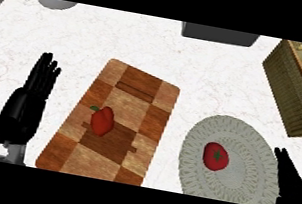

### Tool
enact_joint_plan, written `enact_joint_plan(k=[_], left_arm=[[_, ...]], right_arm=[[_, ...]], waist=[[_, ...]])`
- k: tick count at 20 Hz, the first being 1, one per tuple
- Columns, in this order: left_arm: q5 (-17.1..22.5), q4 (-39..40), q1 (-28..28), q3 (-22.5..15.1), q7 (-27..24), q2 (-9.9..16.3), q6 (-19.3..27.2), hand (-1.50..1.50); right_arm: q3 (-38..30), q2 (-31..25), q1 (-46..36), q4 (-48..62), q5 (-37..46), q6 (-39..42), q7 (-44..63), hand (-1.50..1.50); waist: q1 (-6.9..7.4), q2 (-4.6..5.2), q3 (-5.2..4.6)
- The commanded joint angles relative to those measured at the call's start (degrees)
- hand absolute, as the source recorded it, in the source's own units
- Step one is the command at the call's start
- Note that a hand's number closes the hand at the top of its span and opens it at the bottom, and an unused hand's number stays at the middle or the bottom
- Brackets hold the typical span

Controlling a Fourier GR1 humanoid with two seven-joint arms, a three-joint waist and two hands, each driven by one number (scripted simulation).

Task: Pick the tomato from the placemat and place it in the basket

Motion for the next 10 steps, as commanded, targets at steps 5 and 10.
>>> enact_joint_plan(k=[5,10], left_arm=[[-0.44,0.98,-1.59,-1.14,1.42,-0.77,-0.23,0.00],[-0.46,0.72,-2.06,-0.47,0.50,-0.42,-1.29,0.00]], right_arm=[[8.39,0.61,-3.64,-21.47,2.18,30.63,24.70,-1.50],[12.86,9.85,-18.31,-19.85,5.00,42.97,40.92,-1.50]], waist=[[2.23,0.48,0.40],[2.92,0.42,0.57]])
